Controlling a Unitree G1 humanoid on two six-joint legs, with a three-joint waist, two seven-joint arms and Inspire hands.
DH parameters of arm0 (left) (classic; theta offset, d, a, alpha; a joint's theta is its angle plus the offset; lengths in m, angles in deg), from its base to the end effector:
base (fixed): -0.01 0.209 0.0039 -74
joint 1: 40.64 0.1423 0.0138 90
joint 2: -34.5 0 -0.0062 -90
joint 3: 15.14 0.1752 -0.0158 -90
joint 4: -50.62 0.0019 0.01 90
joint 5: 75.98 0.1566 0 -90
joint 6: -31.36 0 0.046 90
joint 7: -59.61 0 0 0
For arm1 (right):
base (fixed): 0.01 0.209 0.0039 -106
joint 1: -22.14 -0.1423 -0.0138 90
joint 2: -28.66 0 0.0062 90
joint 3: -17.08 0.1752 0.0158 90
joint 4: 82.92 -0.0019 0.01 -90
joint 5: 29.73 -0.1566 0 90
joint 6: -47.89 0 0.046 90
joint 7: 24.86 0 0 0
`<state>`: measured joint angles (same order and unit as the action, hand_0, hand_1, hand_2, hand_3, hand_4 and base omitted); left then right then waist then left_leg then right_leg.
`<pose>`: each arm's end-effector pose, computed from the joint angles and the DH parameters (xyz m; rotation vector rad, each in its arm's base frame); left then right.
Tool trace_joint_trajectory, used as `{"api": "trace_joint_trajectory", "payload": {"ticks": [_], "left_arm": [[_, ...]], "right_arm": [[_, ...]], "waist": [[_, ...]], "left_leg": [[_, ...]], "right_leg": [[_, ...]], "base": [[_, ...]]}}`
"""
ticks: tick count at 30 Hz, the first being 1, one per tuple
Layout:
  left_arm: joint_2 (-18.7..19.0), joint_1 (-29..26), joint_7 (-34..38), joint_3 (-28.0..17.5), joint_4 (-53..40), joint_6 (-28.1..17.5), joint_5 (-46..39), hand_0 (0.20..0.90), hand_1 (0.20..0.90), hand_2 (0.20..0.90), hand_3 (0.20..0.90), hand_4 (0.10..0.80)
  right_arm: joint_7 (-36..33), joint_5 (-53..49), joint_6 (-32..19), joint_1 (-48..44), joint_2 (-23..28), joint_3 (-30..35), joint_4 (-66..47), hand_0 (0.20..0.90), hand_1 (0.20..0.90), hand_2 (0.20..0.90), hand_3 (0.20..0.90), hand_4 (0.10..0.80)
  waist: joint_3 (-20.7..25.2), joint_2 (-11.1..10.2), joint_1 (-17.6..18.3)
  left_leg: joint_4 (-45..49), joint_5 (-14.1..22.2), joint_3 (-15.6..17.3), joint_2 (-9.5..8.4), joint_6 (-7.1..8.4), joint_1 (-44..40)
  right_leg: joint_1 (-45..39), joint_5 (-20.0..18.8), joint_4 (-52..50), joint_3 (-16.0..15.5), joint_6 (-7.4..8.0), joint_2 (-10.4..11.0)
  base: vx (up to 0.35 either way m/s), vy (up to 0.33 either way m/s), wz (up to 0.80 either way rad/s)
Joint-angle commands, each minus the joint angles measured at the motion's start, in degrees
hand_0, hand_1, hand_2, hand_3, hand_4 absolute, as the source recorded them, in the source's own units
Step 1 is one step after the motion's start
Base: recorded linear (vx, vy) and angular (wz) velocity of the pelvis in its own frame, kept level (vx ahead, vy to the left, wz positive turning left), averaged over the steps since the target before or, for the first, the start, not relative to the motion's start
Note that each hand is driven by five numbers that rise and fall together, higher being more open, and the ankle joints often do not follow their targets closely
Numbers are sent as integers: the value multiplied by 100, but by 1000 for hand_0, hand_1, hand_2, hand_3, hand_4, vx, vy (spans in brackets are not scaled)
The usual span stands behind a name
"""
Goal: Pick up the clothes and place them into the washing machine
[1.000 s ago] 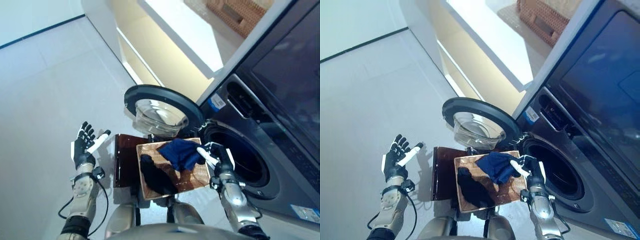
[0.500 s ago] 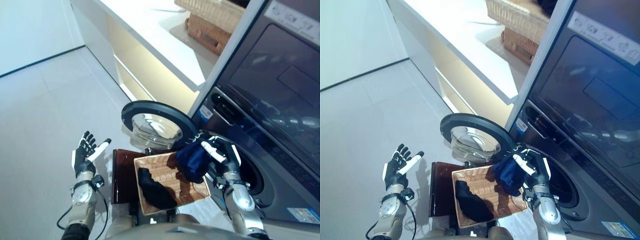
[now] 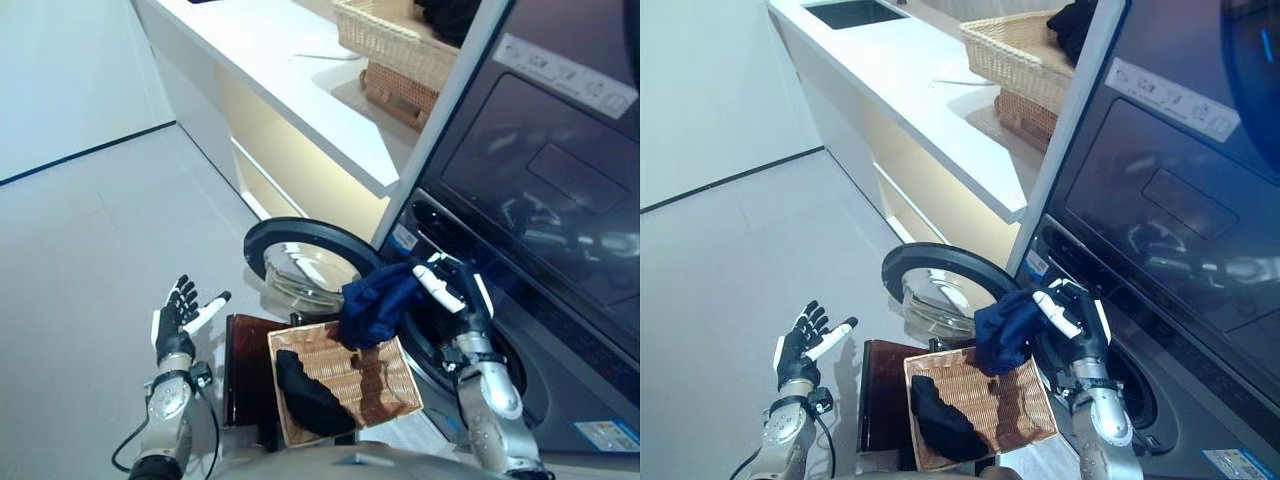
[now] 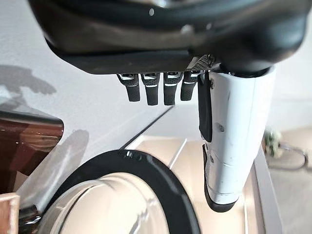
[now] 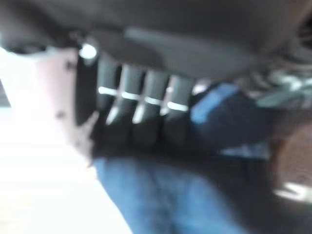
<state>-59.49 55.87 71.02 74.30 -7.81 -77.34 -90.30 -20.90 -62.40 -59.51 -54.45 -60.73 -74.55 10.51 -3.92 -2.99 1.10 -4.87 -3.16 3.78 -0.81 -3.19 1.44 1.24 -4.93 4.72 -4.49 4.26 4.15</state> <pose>0.1583 0.2167 -0.0513 0.0167 0.3187 0.3681 0.1680 -0.2149 0.0168 0.2612 -0.0295 -0.0667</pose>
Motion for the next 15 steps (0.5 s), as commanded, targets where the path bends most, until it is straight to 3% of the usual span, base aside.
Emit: {"api": "trace_joint_trajectory", "payload": {"ticks": [1, 9, 15], "left_arm": [[401, -636, 22, 230, 284, -368, 631, 900, 900, 900, 900, 800], [466, -670, 7, 393, 306, -385, 892, 900, 900, 900, 900, 800], [431, -624, 7, 323, 254, -383, 769, 900, 900, 900, 900, 800]], "right_arm": [[237, -190, -574, -343, 366, 457, -879, 200, 200, 200, 200, 300], [400, -138, -490, -336, 563, 435, -1125, 200, 200, 200, 200, 300], [259, -12, -387, -158, 345, 352, -741, 200, 200, 200, 200, 300]], "waist": [[424, -64, -10], [485, -81, -20], [488, -68, -3]], "left_leg": [[-7, 517, -49, -119, 271, -336], [-2, 554, -64, -129, 262, -414], [-13, 557, -74, -133, 262, -420]], "right_leg": [[-100, 274, -126, -8, 91, -156], [-186, 317, -144, -3, 86, -171], [-195, 315, -126, -10, 79, -178]], "base": [[0, 0, 0], [4, 1, 0], [0, 0, 0]]}}
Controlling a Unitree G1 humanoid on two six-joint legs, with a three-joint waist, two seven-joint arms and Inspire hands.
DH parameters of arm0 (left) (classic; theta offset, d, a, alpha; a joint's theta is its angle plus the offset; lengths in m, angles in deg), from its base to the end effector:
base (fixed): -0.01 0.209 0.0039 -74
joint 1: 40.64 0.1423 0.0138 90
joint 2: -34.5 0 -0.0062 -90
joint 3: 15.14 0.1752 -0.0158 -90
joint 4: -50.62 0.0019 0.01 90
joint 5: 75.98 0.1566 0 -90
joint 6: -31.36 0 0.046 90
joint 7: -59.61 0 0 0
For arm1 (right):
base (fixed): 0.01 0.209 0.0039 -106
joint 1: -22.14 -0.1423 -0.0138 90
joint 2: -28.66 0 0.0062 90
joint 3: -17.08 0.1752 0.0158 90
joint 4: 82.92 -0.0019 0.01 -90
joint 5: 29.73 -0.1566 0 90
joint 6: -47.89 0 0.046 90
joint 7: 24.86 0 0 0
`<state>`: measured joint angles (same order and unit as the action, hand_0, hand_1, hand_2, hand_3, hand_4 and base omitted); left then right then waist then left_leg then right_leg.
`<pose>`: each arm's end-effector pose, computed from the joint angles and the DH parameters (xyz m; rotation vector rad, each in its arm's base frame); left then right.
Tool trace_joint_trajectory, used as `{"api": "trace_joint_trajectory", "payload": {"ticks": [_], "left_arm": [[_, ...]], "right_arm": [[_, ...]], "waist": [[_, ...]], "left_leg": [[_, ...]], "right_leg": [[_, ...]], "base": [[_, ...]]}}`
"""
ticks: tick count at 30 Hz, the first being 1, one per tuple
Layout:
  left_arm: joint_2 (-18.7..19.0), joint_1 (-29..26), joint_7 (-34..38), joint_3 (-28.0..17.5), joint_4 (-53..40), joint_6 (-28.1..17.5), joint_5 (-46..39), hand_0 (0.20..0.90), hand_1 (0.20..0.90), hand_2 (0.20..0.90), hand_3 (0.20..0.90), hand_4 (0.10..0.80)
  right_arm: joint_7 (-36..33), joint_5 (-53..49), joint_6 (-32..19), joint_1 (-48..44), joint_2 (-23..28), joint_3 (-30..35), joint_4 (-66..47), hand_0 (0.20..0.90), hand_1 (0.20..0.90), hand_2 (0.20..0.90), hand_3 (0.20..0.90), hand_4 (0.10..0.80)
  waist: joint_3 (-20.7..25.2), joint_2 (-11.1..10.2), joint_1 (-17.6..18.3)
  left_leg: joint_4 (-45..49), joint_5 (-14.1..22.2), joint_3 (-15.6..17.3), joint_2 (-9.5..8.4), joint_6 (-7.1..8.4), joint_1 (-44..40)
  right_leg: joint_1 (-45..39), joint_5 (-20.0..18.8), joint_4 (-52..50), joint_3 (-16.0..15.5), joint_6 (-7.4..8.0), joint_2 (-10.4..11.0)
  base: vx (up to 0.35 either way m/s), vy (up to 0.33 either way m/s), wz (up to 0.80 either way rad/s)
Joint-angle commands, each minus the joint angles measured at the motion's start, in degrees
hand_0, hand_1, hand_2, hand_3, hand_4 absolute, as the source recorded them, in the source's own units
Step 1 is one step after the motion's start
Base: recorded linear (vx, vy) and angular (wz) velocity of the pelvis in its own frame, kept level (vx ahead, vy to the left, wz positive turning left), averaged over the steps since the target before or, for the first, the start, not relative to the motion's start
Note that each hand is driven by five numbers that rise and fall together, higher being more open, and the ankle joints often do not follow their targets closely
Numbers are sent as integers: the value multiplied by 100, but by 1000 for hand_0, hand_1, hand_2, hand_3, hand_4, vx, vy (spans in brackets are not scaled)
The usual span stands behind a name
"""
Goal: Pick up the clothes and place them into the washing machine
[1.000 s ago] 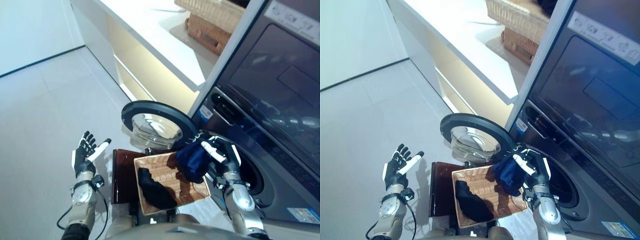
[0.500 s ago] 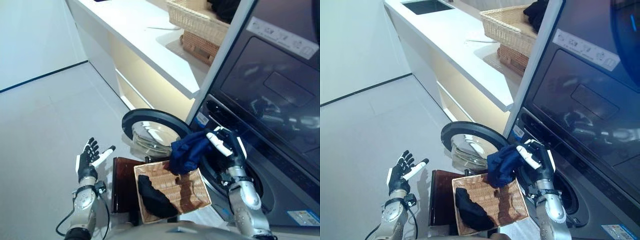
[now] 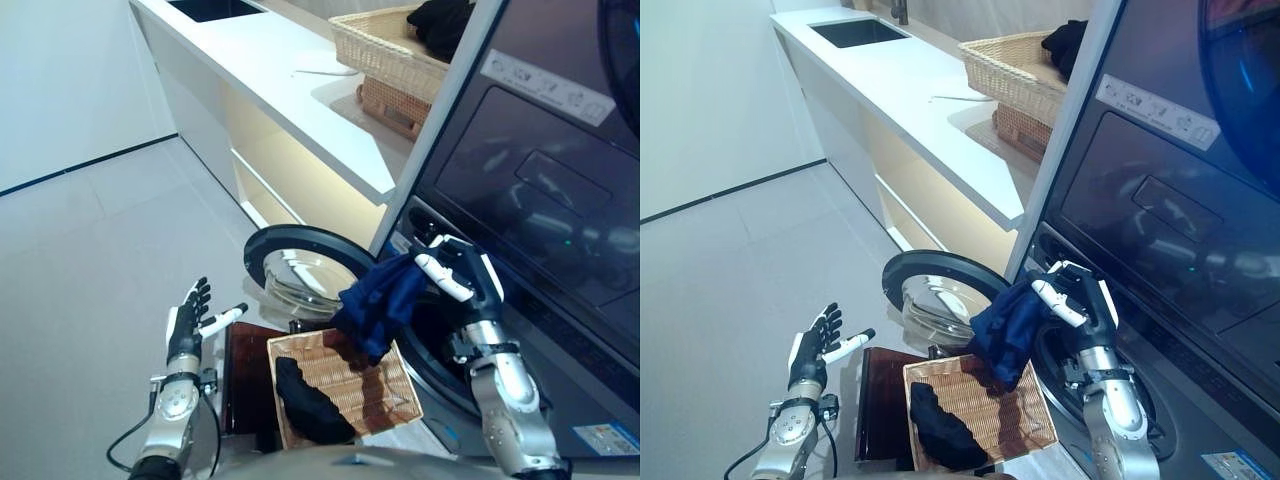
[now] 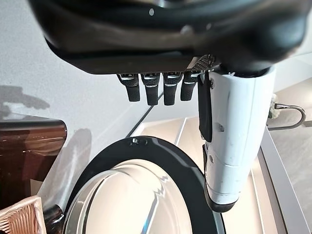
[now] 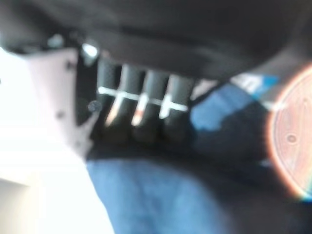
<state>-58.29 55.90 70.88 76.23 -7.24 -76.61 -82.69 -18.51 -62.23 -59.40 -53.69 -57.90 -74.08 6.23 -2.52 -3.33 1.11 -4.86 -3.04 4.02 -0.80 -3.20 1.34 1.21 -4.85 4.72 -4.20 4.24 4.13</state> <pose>0.1571 0.2147 -0.0535 0.1600 0.3422 0.2730 0.1688 -0.2209 0.0321 0.2114 -0.0877 0.0067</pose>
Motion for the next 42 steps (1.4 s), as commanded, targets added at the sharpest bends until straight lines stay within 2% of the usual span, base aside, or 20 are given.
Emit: {"api": "trace_joint_trajectory", "payload": {"ticks": [1, 9, 17, 27, 42], "left_arm": [[308, -622, 33, 116, 193, -451, 18, 900, 900, 900, 900, 800], [293, -652, 48, 127, 255, -457, 74, 900, 900, 900, 900, 800], [475, -786, -48, 400, 364, -439, 673, 900, 900, 900, 900, 800], [322, -1109, -284, 986, 415, -398, 510, 900, 900, 900, 900, 800], [58, -1351, -500, 1433, 438, -273, -168, 900, 900, 900, 900, 800]], "right_arm": [[-3, -9, -393, -205, 14, 292, -275, 200, 200, 200, 200, 300], [122, -214, -350, -37, -145, 194, -248, 200, 200, 200, 200, 300], [329, -375, -374, -126, 37, 254, -842, 200, 200, 200, 200, 300], [385, -419, -210, -782, 398, -168, -1164, 200, 200, 200, 200, 300], [228, -470, -25, -1785, 548, -883, -1288, 200, 200, 200, 200, 300]], "waist": [[353, -31, -1], [373, -21, 29], [430, -33, 33], [496, -70, -16], [566, -113, -114]], "left_leg": [[-14, 549, -97, -133, 262, -414], [-14, 564, -82, -124, 265, -450], [-14, 562, -65, -118, 274, -466], [-9, 547, -79, -127, 267, -497], [21, 543, -107, -156, 251, -541]], "right_leg": [[-194, 305, -125, -35, 81, -173], [-232, 320, -121, -24, 82, -175], [-243, 329, -127, -11, 95, -178], [-276, 323, -149, -26, 88, -178], [-352, 299, -143, -59, 67, -160]], "base": [[0, 0, 0], [0, 0, 0], [-2, 0, 0], [-15, 2, 3], [-9, 1, 2]]}}
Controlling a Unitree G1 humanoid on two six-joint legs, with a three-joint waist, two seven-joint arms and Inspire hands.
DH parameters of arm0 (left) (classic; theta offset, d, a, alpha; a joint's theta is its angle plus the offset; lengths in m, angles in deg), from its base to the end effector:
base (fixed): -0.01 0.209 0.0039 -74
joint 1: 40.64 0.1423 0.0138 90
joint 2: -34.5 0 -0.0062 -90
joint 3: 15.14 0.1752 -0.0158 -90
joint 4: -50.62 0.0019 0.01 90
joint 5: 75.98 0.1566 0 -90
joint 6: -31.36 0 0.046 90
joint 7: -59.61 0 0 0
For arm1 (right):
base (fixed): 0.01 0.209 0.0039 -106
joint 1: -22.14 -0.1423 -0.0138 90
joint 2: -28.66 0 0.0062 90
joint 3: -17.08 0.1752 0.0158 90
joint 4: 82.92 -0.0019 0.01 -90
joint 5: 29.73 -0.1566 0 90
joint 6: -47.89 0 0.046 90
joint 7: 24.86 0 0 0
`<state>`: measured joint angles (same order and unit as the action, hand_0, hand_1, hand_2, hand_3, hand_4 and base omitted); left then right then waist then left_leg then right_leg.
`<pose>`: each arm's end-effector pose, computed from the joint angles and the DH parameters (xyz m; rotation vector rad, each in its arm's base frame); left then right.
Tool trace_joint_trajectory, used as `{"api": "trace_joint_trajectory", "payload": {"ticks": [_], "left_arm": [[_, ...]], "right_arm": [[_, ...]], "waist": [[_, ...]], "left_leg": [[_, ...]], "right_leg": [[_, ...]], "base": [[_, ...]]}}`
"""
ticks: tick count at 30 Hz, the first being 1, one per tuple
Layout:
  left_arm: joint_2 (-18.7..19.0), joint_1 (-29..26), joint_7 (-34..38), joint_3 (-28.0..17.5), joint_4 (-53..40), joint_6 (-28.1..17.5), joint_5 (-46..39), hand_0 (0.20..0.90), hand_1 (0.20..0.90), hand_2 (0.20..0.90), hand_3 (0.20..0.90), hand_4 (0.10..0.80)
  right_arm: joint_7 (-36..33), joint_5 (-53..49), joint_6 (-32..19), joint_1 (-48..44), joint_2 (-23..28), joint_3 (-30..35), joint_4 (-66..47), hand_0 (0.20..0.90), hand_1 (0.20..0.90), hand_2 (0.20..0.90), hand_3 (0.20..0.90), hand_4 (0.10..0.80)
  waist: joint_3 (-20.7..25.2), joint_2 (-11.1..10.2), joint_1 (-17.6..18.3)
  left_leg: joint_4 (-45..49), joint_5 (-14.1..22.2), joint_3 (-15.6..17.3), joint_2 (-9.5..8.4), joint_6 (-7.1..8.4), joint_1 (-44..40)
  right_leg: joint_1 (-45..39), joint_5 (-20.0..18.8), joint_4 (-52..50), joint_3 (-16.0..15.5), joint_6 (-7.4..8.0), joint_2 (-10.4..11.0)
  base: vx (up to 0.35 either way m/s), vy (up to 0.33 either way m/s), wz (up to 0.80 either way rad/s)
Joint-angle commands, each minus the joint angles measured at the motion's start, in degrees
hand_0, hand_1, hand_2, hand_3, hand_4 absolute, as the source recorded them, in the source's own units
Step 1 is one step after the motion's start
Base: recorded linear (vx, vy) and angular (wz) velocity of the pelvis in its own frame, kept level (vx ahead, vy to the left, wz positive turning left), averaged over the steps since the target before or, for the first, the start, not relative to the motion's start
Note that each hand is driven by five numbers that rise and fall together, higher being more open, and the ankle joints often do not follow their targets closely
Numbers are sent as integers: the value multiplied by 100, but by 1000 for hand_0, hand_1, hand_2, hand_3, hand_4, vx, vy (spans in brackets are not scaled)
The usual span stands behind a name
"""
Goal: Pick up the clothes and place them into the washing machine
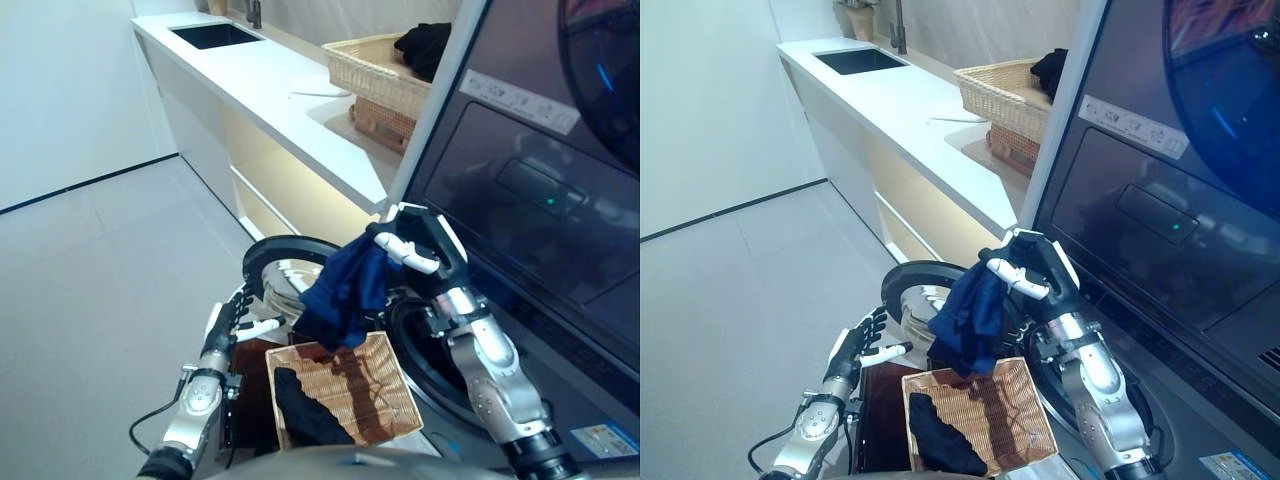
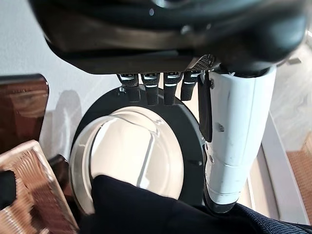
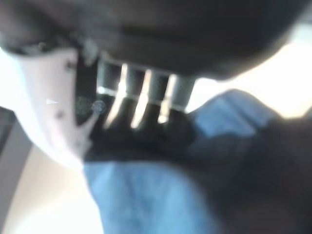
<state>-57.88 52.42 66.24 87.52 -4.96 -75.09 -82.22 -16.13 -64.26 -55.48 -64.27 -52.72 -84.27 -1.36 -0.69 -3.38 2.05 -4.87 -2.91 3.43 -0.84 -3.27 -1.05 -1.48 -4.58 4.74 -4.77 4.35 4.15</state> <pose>0.1671 0.1807 -0.0592 0.1880 0.3830 -0.0089 0.2058 -0.1795 0.0771 0.2031 -0.2205 0.3495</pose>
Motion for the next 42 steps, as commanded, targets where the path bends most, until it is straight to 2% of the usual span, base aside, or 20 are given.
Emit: {"api": "trace_joint_trajectory", "payload": {"ticks": [1, 5, 16, 42], "left_arm": [[-5, -1034, -64, 371, 195, -400, -282, 900, 900, 900, 900, 800], [-148, -1154, -264, 670, 121, -335, -604, 900, 900, 900, 900, 800], [-316, -1449, -449, 1118, -55, -232, -854, 900, 900, 900, 900, 800], [-479, -1810, -614, 1637, -130, -141, -1060, 900, 900, 900, 900, 800]], "right_arm": [[-40, -273, -398, -818, 24, 78, -499, 200, 200, 200, 200, 300], [-95, -369, -342, -1152, 21, -124, -327, 200, 200, 200, 200, 300], [-20, -461, -209, -1513, 31, -524, -320, 200, 200, 200, 200, 300], [84, -665, -66, -2261, -174, -1308, -241, 200, 200, 200, 200, 300]], "waist": [[387, -109, -211], [389, -110, -213], [396, -113, -211], [368, -131, -263]], "left_leg": [[23, 533, -44, -151, 257, -306], [39, 534, -42, -156, 246, -300], [33, 530, -54, -164, 241, -316], [63, 532, -43, -164, 214, -265]], "right_leg": [[-83, 270, -146, -3, 56, -161], [-72, 256, -150, -3, 54, -152], [-94, 243, -138, -5, 54, -146], [-36, 216, -154, -5, 62, -137]], "base": [[0, 0, 0], [0, 0, 0], [0, 0, 0], [-1, 0, 1]]}}
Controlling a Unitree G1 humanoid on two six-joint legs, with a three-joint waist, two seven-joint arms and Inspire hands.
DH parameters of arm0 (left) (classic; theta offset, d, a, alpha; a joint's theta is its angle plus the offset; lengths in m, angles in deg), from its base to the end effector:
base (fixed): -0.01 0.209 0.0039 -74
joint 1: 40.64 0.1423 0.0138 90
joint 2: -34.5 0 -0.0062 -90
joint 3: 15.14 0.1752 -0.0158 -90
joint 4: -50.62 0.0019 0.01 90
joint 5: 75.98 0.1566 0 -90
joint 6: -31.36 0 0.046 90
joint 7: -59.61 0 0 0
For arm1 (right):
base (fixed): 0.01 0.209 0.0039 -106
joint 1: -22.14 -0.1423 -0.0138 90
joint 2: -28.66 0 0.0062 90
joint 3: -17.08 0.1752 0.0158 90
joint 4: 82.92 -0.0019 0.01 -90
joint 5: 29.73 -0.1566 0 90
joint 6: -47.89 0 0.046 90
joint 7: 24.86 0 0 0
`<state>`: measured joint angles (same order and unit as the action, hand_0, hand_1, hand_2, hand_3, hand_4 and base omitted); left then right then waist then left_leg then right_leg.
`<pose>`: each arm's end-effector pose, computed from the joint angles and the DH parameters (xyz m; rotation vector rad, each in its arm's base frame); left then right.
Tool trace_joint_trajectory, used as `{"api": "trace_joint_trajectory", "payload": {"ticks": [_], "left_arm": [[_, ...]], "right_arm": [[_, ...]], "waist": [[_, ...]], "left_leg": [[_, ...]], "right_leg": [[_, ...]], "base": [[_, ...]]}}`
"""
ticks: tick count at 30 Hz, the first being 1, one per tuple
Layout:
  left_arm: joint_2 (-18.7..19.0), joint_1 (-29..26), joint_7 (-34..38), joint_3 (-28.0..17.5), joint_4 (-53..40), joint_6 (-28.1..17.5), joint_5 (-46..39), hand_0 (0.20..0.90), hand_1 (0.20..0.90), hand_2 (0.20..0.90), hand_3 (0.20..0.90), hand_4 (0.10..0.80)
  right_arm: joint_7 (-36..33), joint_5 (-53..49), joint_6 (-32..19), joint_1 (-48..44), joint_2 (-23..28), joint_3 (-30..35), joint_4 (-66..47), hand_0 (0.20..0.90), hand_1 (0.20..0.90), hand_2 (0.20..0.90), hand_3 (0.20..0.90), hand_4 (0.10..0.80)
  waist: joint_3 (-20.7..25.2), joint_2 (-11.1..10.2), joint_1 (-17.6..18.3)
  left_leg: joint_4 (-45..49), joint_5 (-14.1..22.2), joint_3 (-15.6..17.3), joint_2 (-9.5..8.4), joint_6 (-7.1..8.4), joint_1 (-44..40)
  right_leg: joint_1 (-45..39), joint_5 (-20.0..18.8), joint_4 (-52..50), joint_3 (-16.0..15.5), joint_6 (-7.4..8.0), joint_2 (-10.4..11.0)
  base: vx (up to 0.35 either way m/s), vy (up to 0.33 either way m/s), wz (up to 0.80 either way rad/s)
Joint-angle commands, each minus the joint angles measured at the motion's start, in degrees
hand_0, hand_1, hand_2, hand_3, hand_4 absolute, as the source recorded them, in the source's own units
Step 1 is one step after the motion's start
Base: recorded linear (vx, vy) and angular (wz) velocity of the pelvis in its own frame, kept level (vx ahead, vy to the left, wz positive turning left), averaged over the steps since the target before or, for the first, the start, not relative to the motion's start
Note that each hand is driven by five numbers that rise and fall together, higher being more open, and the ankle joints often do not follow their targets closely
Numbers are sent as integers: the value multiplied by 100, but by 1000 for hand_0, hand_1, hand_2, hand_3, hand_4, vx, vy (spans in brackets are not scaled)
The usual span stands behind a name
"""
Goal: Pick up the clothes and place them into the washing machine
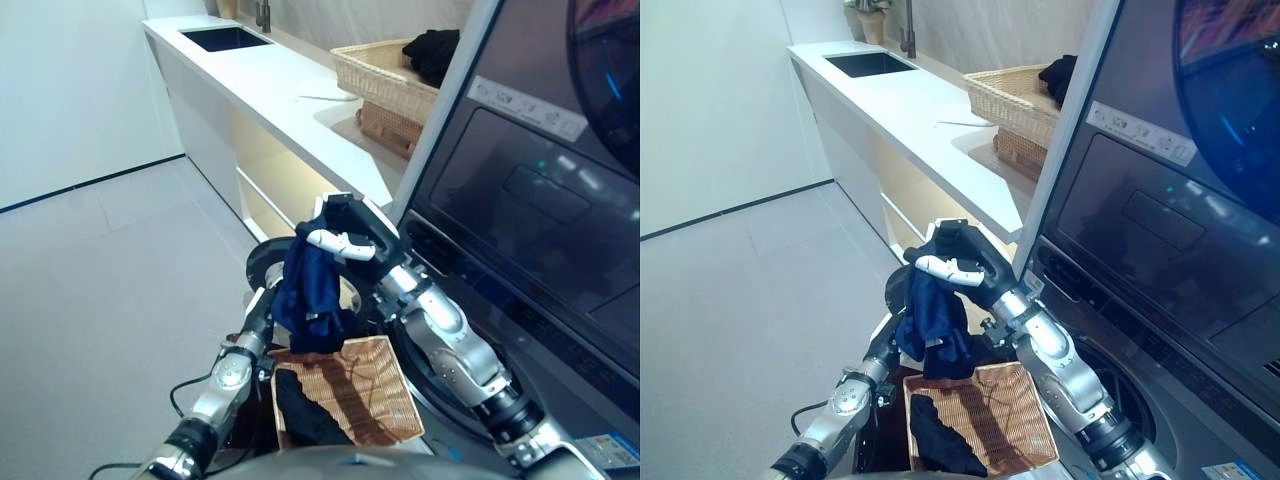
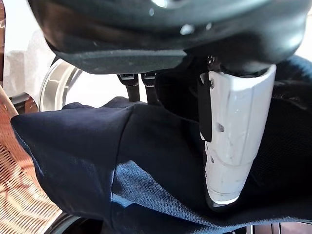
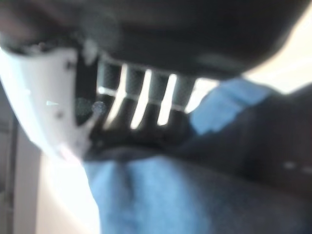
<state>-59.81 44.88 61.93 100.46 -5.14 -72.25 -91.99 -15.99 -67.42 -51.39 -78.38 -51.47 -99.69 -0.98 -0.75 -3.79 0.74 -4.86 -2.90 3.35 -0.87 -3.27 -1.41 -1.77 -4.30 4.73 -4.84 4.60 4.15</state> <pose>0.1932 0.1283 -0.0476 0.0501 0.3617 -0.2614 0.2291 -0.1188 0.0991 0.2189 -0.2146 0.6767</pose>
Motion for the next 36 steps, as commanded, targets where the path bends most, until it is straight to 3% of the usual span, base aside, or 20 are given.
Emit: {"api": "trace_joint_trajectory", "payload": {"ticks": [1, 5, 6, 7, 8, 24, 30, 36], "left_arm": [[-301, -1092, -218, 394, -125, -419, -132, 900, 900, 900, 900, 800], [-333, -1166, -308, 458, -164, -398, -301, 900, 900, 900, 900, 800], [-328, -1180, -336, 463, -176, -398, -337, 842, 842, 842, 842, 759], [-319, -1194, -354, 468, -186, -393, -351, 392, 392, 392, 392, 437], [-320, -1207, -377, 473, -185, -403, -367, 200, 200, 200, 200, 300], [-335, -1141, -307, 353, 11, -511, -366, 200, 200, 200, 200, 300], [-184, -1080, -217, 213, -22, -543, -109, 200, 200, 200, 200, 300], [262, -732, -123, -469, -255, -599, 56, 200, 200, 200, 200, 300]], "right_arm": [[67, -368, -469, -888, -309, 205, -270, 200, 200, 200, 200, 300], [68, -407, -450, -936, -336, 142, -240, 200, 200, 200, 200, 300], [70, -402, -446, -932, -342, 129, -230, 200, 200, 200, 200, 300], [75, -403, -441, -928, -342, 124, -227, 200, 200, 200, 200, 300], [82, -409, -432, -929, -338, 116, -211, 200, 200, 200, 200, 300], [101, -461, -490, -815, -319, 181, -187, 200, 200, 200, 200, 300], [56, -501, -563, -449, -236, 518, -297, 200, 200, 200, 200, 300], [-48, -360, -695, 325, -265, 1301, -372, 200, 200, 200, 200, 300]], "waist": [[371, -92, -128], [362, -87, -116], [356, -86, -115], [356, -84, -110], [356, -78, -109], [317, -76, -105], [313, -52, -74], [307, 10, -58]], "left_leg": [[67, 534, -31, -161, 211, -230], [66, 535, -10, -160, 210, -215], [64, 535, -9, -160, 208, -218], [62, 537, -10, -161, 206, -220], [64, 537, -7, -162, 207, -219], [74, 544, 9, -160, 212, -215], [77, 555, 22, -164, 213, -214], [69, 568, 26, -167, 209, -224]], "right_leg": [[-10, 185, -153, 4, 39, -133], [16, 183, -160, 20, 44, -132], [19, 180, -165, 28, 47, -133], [20, 179, -166, 36, 47, -134], [24, 181, -169, 37, 48, -135], [33, 193, -183, 36, 57, -124], [39, 193, -172, 60, 60, -127], [36, 205, -167, 56, 62, -125]], "base": [[0, 0, 0], [0, 0, 0], [0, 0, 0], [0, 0, 0], [0, 0, 0], [0, 0, 0], [0, 0, 0], [0, 0, 0]]}}
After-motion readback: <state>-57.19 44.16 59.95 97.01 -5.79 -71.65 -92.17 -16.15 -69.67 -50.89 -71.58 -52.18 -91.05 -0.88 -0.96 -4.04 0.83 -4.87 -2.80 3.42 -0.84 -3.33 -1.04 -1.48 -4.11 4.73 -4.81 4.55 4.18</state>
